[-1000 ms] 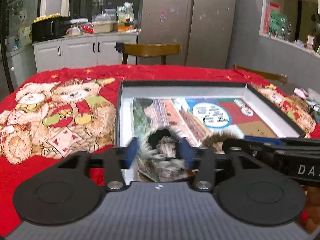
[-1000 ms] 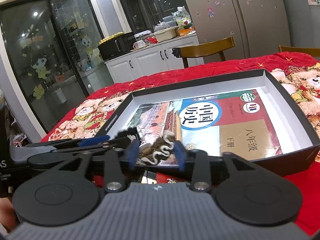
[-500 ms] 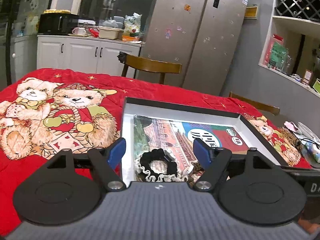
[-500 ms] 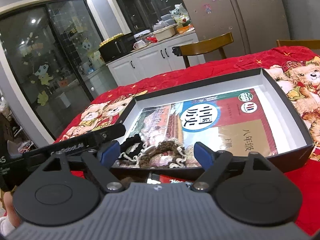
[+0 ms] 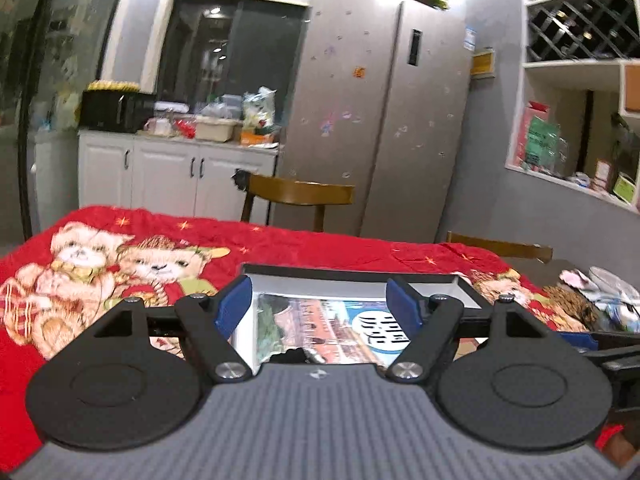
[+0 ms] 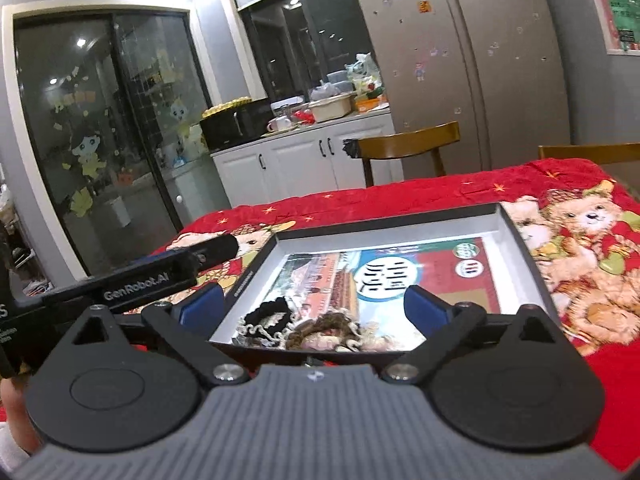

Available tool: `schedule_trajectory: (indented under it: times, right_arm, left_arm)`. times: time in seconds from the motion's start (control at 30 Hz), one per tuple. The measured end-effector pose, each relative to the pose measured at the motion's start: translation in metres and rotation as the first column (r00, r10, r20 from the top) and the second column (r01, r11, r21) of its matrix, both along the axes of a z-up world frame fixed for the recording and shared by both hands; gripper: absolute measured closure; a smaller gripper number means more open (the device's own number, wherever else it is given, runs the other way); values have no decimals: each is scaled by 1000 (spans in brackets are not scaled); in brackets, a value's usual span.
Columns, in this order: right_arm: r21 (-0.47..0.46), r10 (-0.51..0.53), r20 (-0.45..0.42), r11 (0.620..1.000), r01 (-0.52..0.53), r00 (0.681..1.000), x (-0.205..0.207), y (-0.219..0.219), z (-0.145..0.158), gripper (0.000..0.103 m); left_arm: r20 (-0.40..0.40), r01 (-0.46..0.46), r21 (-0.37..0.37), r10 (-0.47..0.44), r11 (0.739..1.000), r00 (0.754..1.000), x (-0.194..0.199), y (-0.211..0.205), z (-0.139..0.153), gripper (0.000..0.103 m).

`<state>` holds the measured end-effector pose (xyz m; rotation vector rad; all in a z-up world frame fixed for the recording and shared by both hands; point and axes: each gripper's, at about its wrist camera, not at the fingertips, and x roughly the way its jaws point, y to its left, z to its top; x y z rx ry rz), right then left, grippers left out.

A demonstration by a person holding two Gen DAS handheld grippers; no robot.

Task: Organize objects
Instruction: 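Move both grippers back toward the brown paper packets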

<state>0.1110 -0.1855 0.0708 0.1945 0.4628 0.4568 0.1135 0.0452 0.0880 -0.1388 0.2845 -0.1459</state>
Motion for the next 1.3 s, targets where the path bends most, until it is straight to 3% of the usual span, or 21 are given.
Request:
schedule_trajectory:
  times: [0.2,0.33,0.43,0.53,0.77,0.97,1.1,1.2,1.3]
  right_arm:
    - [21,-54,-26,998,54,998,-11,-27,-3,2]
    - [49,-130,-13,990,130,991,-37,-56,-8,2]
    - [87,-210,22,974,207,977,-61,-81,-10,2]
    - [99,-316,12,944,314,949,-81,-104,-10,2]
    - [66,-393,31,918,391,919,-118,-131,-20,2]
    - [86,-352,-14,932,352,936,-121,-134,-32,4]
    - [68,-336,-11,939,336,942,-116,-126,-35,4]
    - [70,-322,-14,944,322,947,-109,-122,-37,4]
    - [79,-288,-30,954,289,957,-97,-117,-41,8]
  left_arm:
    - [-17,77,16,-77,997,997,-16,-26,2,25]
    - [-62,110,-39,-112,993,992,-28,-42,0,25]
    - [-112,183,-90,-192,979,975,-40,-59,-4,25]
    - [-166,197,-56,-204,979,965,-57,-81,-10,25]
    - [-134,239,-5,-238,971,962,-108,-114,-24,25]
    - [-81,198,-76,-204,977,976,-132,-105,-31,25]
    - [-83,174,-13,-174,985,981,-129,-109,-36,25]
    - [-111,209,10,-207,978,972,-114,-114,-44,25]
    - [-98,177,124,-165,976,981,-103,-127,-54,25]
